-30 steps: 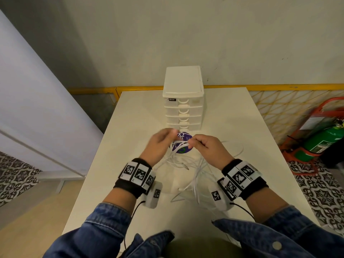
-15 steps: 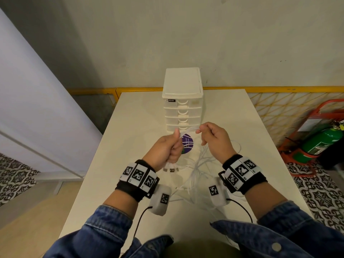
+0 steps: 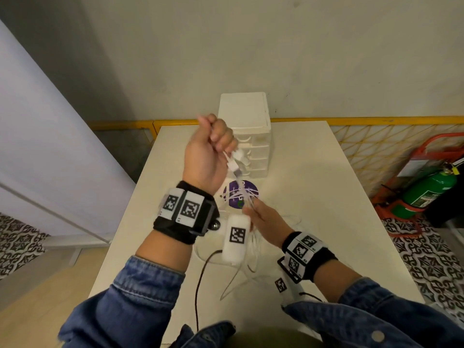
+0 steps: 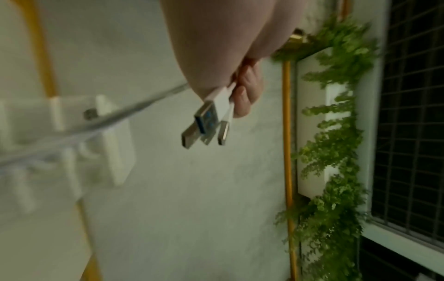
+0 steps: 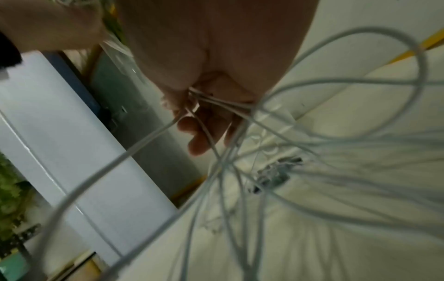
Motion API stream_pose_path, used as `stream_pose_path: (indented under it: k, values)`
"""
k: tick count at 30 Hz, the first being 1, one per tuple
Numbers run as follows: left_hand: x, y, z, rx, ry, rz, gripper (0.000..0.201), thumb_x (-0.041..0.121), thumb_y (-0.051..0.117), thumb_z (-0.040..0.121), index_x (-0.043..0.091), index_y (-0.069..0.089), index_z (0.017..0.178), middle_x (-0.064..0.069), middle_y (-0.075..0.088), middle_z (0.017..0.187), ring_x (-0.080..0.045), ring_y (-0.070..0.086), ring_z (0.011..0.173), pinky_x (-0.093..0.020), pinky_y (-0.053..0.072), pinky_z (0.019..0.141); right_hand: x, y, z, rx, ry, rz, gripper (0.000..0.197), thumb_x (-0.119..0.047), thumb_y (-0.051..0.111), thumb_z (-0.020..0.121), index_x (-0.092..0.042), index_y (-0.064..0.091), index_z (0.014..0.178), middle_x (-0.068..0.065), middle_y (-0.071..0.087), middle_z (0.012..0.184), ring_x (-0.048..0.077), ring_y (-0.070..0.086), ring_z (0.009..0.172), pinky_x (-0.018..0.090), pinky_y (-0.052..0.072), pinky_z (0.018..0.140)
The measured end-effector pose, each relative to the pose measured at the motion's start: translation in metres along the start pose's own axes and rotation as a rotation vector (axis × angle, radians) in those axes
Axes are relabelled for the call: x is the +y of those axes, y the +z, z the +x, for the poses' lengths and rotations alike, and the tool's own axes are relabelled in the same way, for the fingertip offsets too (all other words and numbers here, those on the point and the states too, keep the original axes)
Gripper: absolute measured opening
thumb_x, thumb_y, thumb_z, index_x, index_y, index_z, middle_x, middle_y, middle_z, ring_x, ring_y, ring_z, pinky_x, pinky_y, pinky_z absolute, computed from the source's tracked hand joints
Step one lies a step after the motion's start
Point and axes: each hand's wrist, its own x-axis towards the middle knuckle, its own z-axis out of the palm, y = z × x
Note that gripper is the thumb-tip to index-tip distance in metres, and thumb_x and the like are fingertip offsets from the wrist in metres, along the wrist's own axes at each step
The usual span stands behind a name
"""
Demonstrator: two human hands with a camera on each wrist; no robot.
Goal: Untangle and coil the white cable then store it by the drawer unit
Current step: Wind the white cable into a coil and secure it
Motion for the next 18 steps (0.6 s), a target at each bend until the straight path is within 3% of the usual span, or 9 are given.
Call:
stream_pose_path:
  k: [3,6,8,10,13,15,17,18]
  values:
    - [0.014,-0.008,0.013,0.112,0.133,-0.017,0.035,0.032,0.025,0.103,0.016,0.043,0.077,0.006,0.037,0.053,-0.008,0.031,0.044,-0.020,0.033,0.046,0.012,0.006,-0.011,-0.059,0.004,-0.106,0.016,-0.020,0.042,0.096,-0.023,0.040,0.080,-0.010,0.046,0.063,0.010,0.044,0.057,0.024,0.035,0.058]
    - [0.008,-0.018,0.011,0.219,0.239,0.269,0.033,0.027,0.024,0.104,0.014,0.042,0.079,0.005,0.037,0.058,-0.009,0.032,0.049,-0.022,0.033,0.052,0.007,0.001,-0.009,-0.044,-0.079,-0.135,0.011,-0.018,0.040,0.094,-0.018,0.043,0.084,0.002,0.056,0.072,0.018,0.051,0.066,0.029,0.040,0.066]
    - [0.005,-0.025,0.010,0.256,0.281,0.432,0.031,0.022,0.024,0.104,0.013,0.041,0.080,0.002,0.035,0.062,-0.009,0.034,0.051,-0.023,0.032,0.055,0.002,-0.004,-0.006,-0.049,-0.068,-0.046,0.016,-0.013,0.039,0.094,-0.019,0.048,0.083,-0.001,0.062,0.075,0.008,0.056,0.069,0.021,0.043,0.071]
    - [0.008,-0.034,0.011,0.285,0.328,0.564,0.029,0.021,0.024,0.103,0.015,0.041,0.081,0.002,0.035,0.064,-0.008,0.036,0.053,-0.023,0.034,0.057,-0.001,-0.008,-0.004,-0.023,-0.040,0.080,0.020,-0.012,0.039,0.094,-0.025,0.048,0.082,-0.004,0.062,0.071,0.013,0.058,0.070,0.026,0.046,0.076]
    - [0.010,-0.043,0.010,0.298,0.396,0.776,0.027,0.021,0.026,0.102,0.019,0.042,0.081,0.003,0.037,0.067,-0.010,0.038,0.059,-0.025,0.037,0.063,-0.009,-0.010,-0.005,-0.037,0.019,0.175,0.024,-0.010,0.036,0.096,-0.027,0.050,0.087,-0.004,0.049,0.068,0.013,0.047,0.061,0.026,0.041,0.066]
    - [0.007,-0.046,0.007,0.304,0.423,0.909,0.026,0.020,0.026,0.102,0.020,0.043,0.082,0.003,0.039,0.071,-0.011,0.040,0.063,-0.028,0.040,0.068,-0.016,-0.008,-0.006,-0.092,0.001,0.108,0.017,-0.020,0.039,0.097,-0.022,0.055,0.091,-0.002,0.049,0.070,0.012,0.046,0.063,0.024,0.039,0.065]
    - [0.005,-0.048,0.005,0.321,0.434,0.945,0.026,0.017,0.026,0.102,0.019,0.042,0.082,0.001,0.040,0.072,-0.012,0.041,0.065,-0.029,0.041,0.070,-0.016,-0.007,-0.006,-0.141,-0.051,-0.039,0.026,-0.034,0.041,0.096,-0.016,0.060,0.097,0.005,0.060,0.080,0.017,0.055,0.073,0.030,0.043,0.071]
    - [0.004,-0.047,0.005,0.336,0.429,0.917,0.026,0.017,0.026,0.102,0.019,0.042,0.083,0.001,0.039,0.072,-0.012,0.041,0.065,-0.029,0.041,0.070,-0.015,-0.005,-0.005,-0.152,-0.058,-0.096,0.030,-0.035,0.040,0.096,-0.016,0.062,0.101,0.002,0.063,0.081,0.014,0.057,0.075,0.030,0.044,0.072]
